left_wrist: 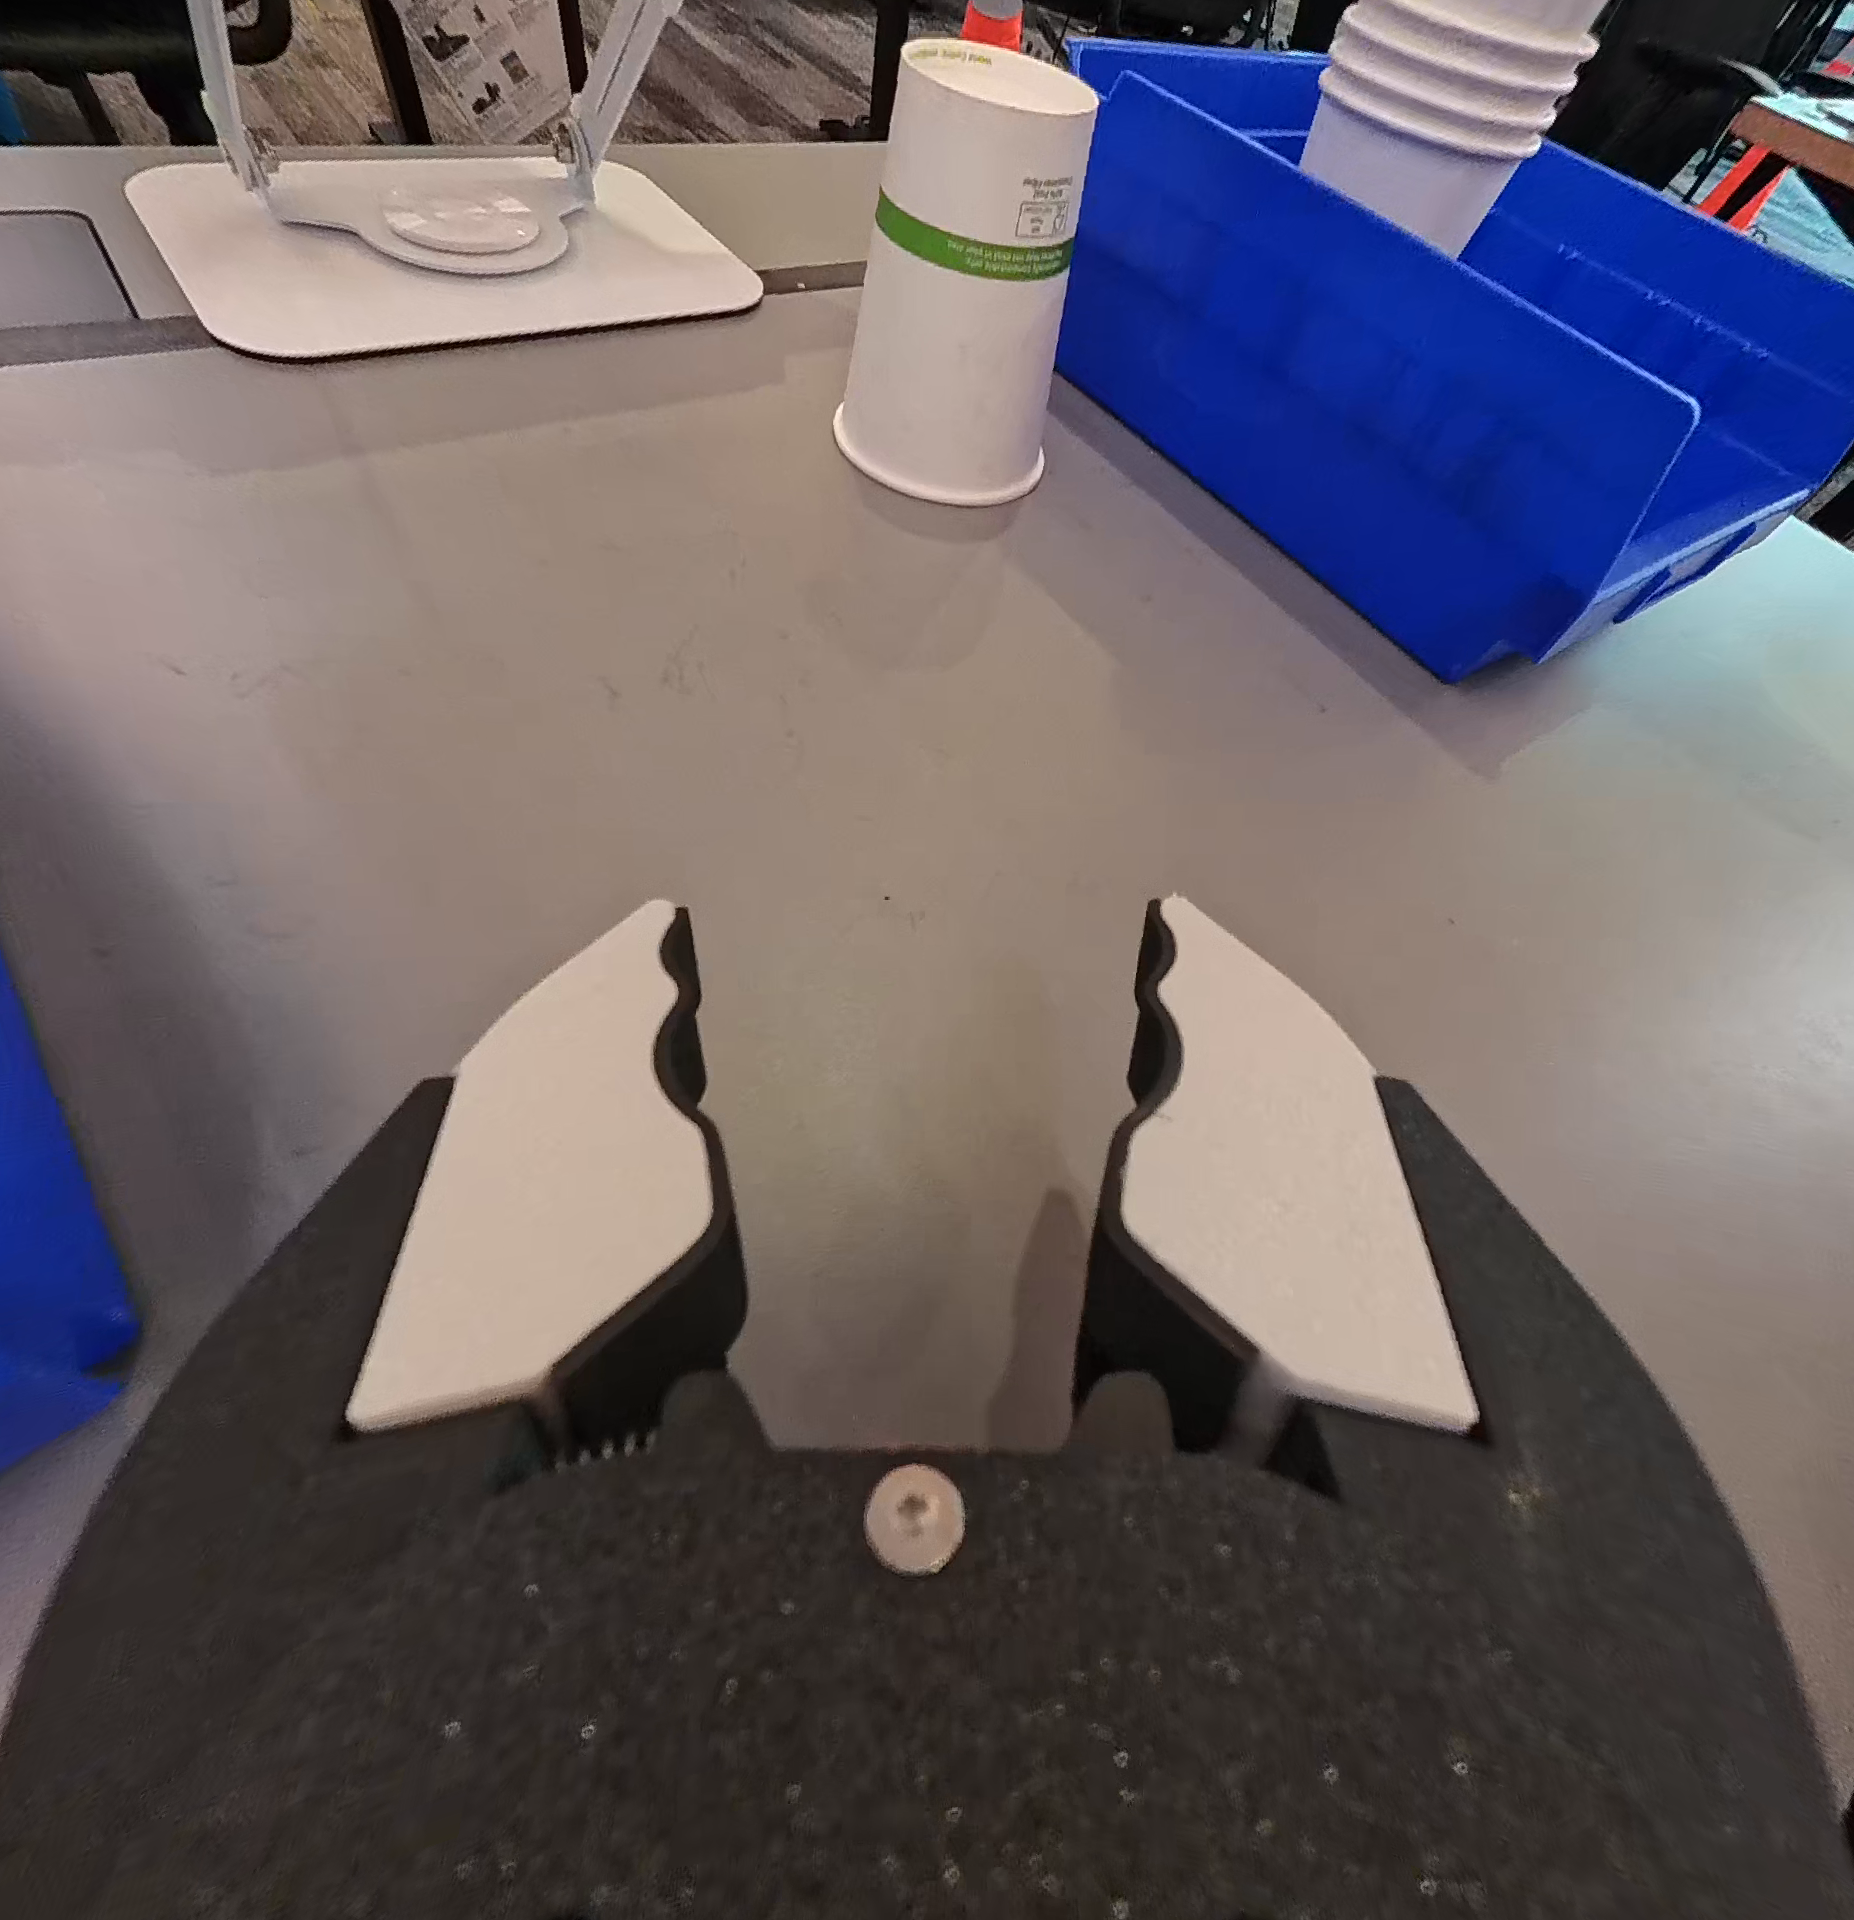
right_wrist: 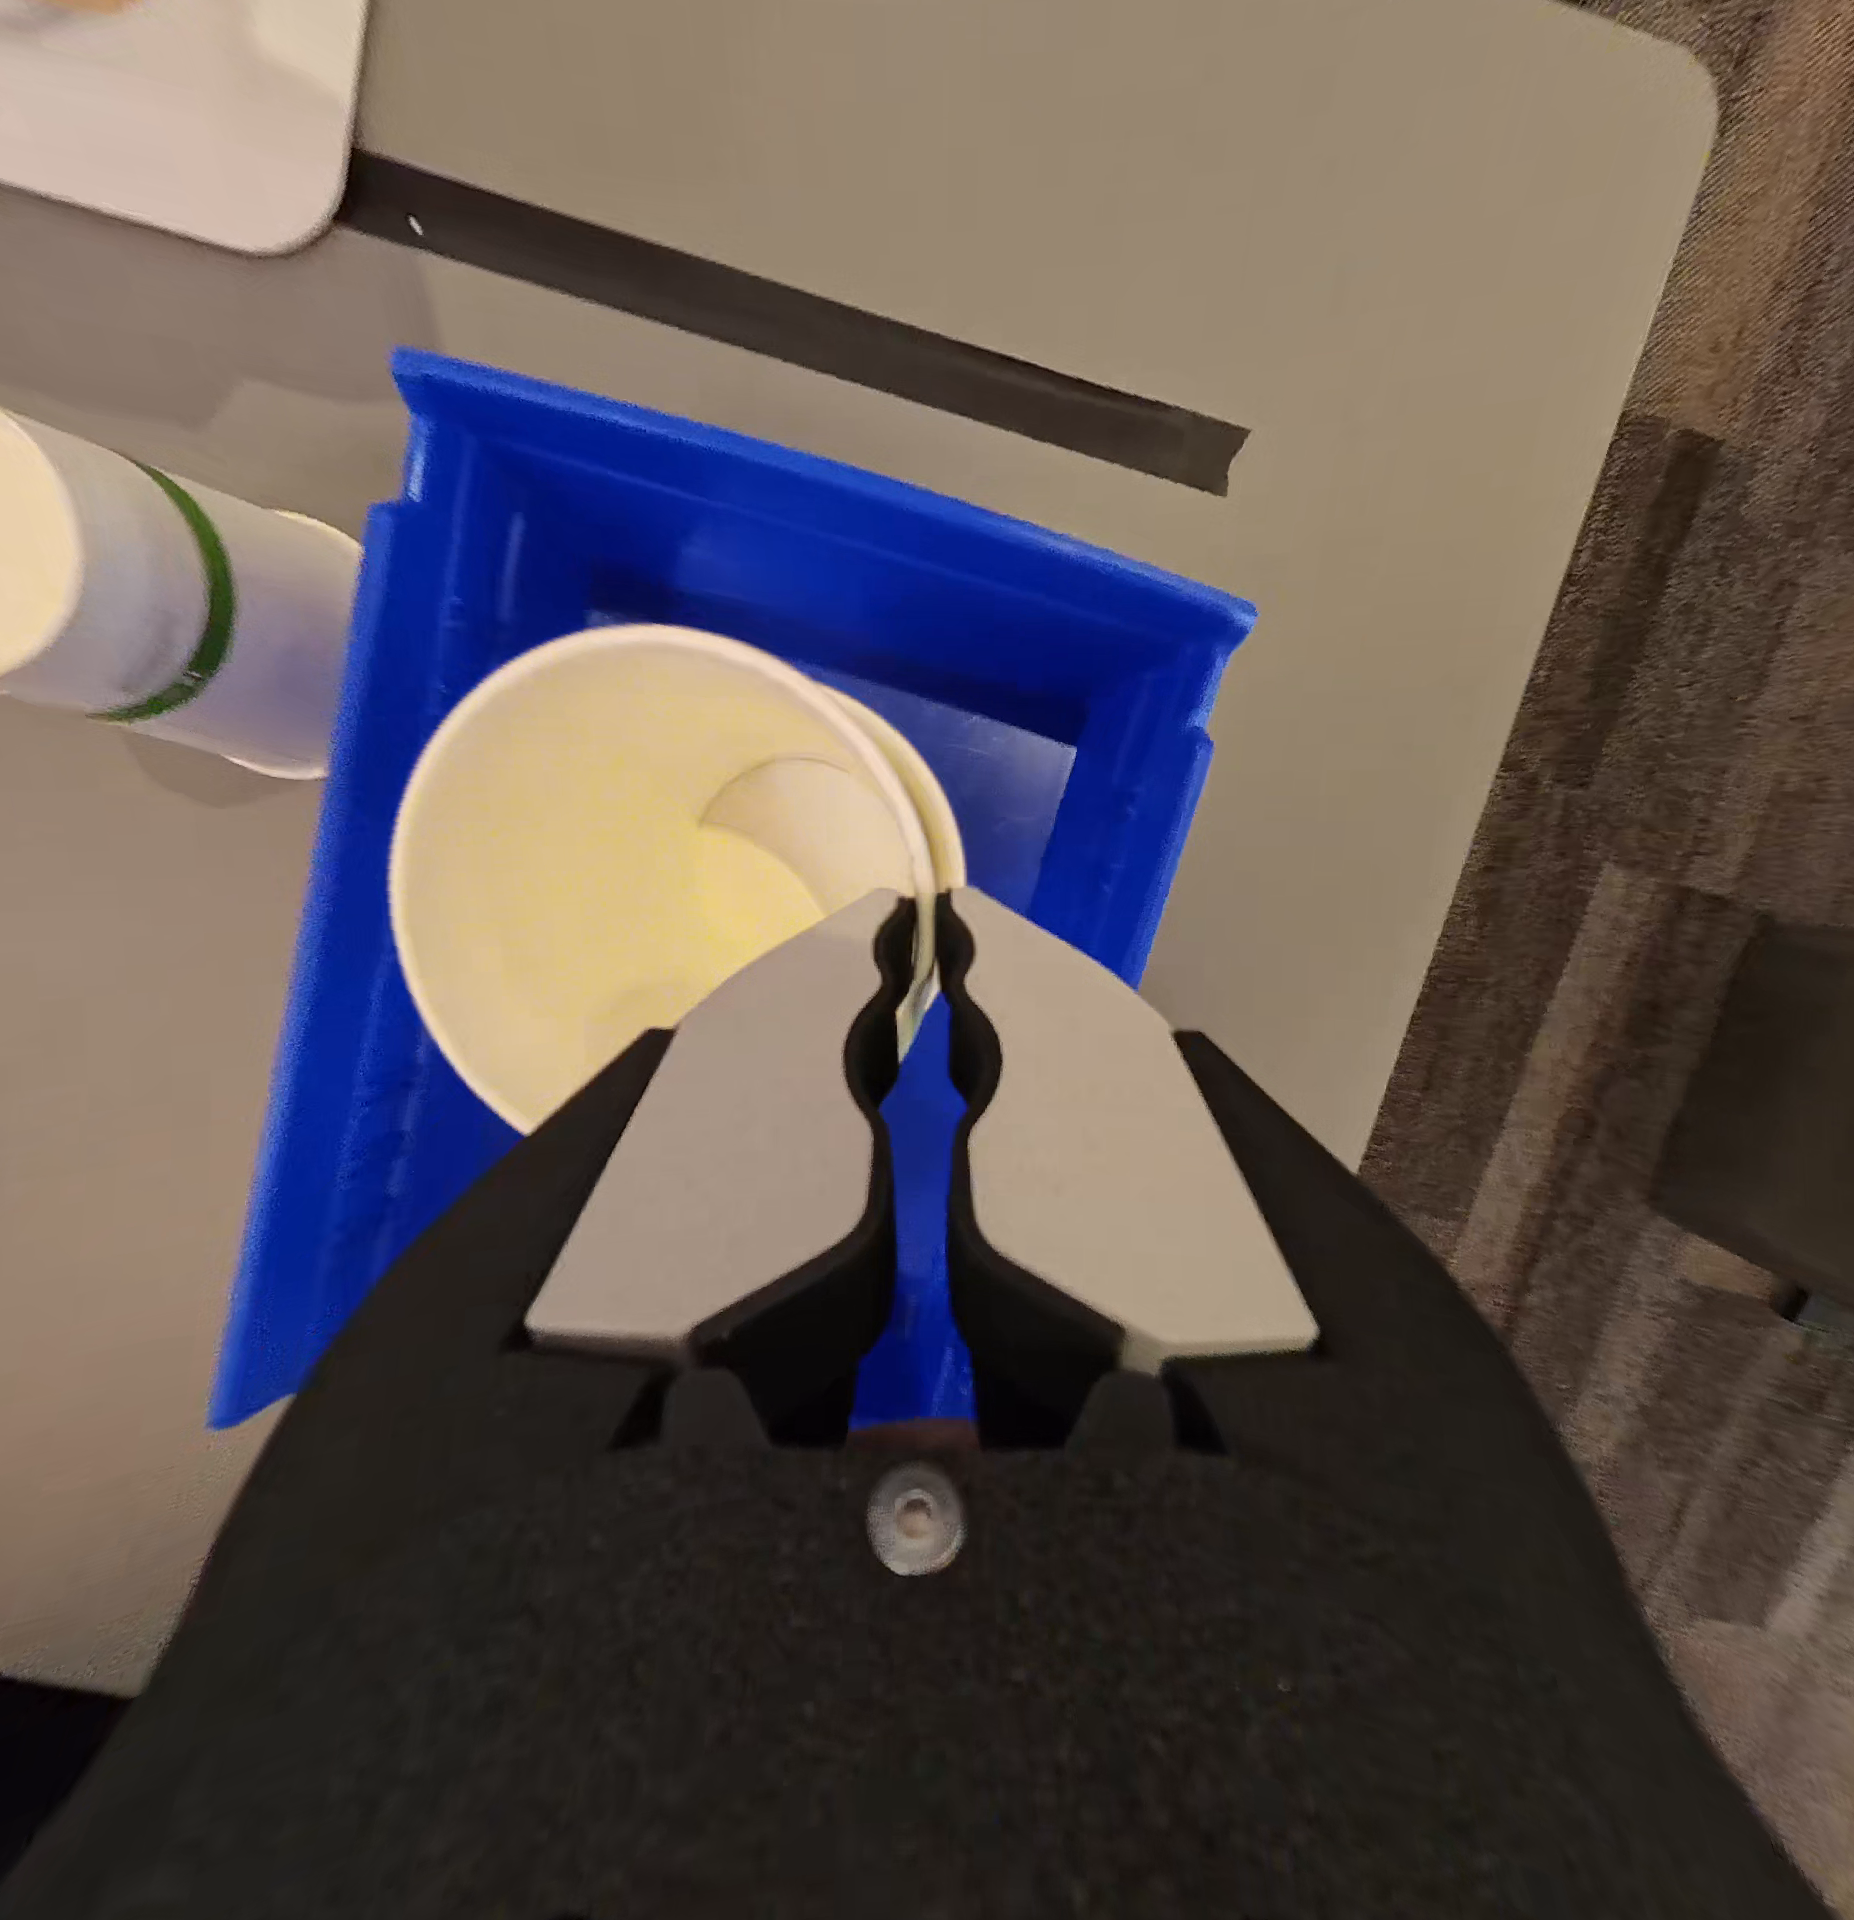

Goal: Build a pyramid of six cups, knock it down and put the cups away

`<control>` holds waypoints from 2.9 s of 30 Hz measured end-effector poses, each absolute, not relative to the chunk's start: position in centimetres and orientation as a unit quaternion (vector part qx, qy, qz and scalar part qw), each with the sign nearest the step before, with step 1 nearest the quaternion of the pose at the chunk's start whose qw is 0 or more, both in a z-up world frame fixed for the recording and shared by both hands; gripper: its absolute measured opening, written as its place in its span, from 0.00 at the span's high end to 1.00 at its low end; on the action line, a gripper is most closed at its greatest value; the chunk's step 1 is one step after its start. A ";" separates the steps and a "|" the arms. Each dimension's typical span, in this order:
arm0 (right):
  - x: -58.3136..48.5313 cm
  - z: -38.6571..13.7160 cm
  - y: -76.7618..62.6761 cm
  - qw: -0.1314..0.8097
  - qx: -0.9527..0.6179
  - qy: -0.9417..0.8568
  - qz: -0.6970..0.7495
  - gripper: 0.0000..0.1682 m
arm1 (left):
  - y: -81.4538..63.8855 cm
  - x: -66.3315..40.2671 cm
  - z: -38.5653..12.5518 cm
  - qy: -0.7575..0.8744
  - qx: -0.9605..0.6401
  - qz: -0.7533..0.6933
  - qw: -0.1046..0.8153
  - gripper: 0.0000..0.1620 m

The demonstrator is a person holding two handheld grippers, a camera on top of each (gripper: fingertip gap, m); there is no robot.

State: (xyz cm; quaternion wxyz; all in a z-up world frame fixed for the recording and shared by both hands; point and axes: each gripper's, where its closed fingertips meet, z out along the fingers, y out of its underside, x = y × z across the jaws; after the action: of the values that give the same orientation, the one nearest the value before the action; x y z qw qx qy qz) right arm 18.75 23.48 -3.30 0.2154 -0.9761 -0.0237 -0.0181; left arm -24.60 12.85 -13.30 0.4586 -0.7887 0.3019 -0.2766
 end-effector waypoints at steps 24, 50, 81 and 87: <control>-8.5 -5.7 10.5 0.533 -0.808 -0.211 0.134 0.73 | 13.5 -25.3 -13.2 0.290 -0.789 -0.277 0.466 0.51; -2.3 -12.3 31.8 0.541 -0.839 0.031 -0.044 0.45 | 13.4 -25.2 -13.6 0.298 -0.789 -0.282 0.457 0.52; -18.5 1.8 22.7 0.563 -0.570 0.035 0.597 0.52 | 17.1 -20.7 0.6 0.362 -0.582 -0.528 0.502 0.96; -18.3 1.7 21.8 0.572 -0.592 -0.010 0.567 0.53 | 16.3 -20.9 0.5 0.340 -0.569 -0.607 0.438 1.00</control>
State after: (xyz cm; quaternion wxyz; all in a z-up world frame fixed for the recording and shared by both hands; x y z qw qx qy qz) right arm -18.33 21.78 1.68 0.5720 -0.5923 -0.0098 0.5673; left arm -20.86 16.29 0.50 0.4379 -0.5695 0.3403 -0.6067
